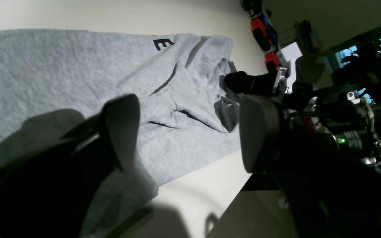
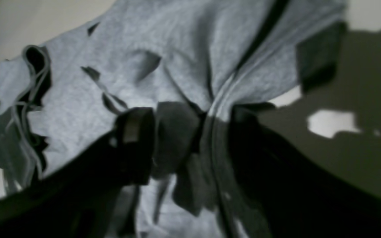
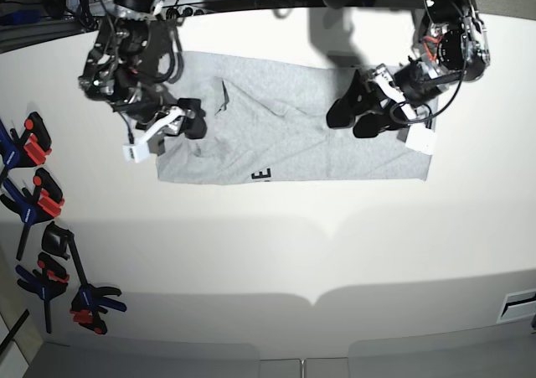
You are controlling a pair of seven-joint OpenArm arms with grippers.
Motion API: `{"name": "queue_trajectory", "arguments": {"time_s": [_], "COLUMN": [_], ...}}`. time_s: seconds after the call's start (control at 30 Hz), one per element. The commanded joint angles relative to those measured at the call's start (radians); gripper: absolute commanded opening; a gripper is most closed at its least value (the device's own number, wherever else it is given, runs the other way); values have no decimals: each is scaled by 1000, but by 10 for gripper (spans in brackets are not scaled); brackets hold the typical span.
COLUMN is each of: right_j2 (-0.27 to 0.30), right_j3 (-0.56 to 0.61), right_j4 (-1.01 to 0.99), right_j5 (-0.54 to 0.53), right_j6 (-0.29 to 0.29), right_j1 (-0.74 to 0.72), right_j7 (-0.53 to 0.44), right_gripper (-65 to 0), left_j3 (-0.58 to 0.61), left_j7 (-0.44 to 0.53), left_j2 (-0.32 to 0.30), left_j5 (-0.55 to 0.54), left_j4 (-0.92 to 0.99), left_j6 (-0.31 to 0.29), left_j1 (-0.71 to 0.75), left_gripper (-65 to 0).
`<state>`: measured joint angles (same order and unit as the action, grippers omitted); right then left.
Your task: Fold the T-shirt properly
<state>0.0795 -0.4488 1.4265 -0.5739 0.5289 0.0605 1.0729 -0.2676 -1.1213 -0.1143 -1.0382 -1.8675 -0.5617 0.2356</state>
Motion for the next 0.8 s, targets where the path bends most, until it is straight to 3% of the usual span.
{"name": "queue_trajectory", "arguments": {"time_s": [0.0,0.13,0.17,0.27,0.33,0.5,0.63,0.77], "right_j2": [-5,15,27,77,117,200,208,206], "right_j3": [4,3,3,3,3,-6,-16,-16], "right_j4": [-4,-4,-4,-4,-4,-4,12,53], "right_j5": [43,48,50,69,111,121,115,-9], "right_j6": [-5,-5,-5,-5,-5,-13,-13,-13], "right_j1": [-1,-31,-42,-81,-106,-160,-200,-222], "right_j7": [61,53,51,78,79,80,90,157], "right_gripper": [-380,-617,-650,-650,-650,-650,-650,-650], "left_j3": [-1,-1,-1,-1,-1,-1,2,2], "left_j7": [22,-10,-37,-124,-123,-14,-3,150], "left_j2": [-5,-6,-6,-7,-23,-64,-63,-64], "left_j5": [-28,-11,3,45,55,202,193,320], "left_j4": [-18,-18,-18,-18,-18,-18,-18,-17], "left_j6": [-8,-8,-8,-8,-8,-3,22,23], "left_j1": [-7,-3,-3,-2,3,18,43,87], "left_gripper": [-214,-214,-214,-214,-214,-214,-214,-214]}}
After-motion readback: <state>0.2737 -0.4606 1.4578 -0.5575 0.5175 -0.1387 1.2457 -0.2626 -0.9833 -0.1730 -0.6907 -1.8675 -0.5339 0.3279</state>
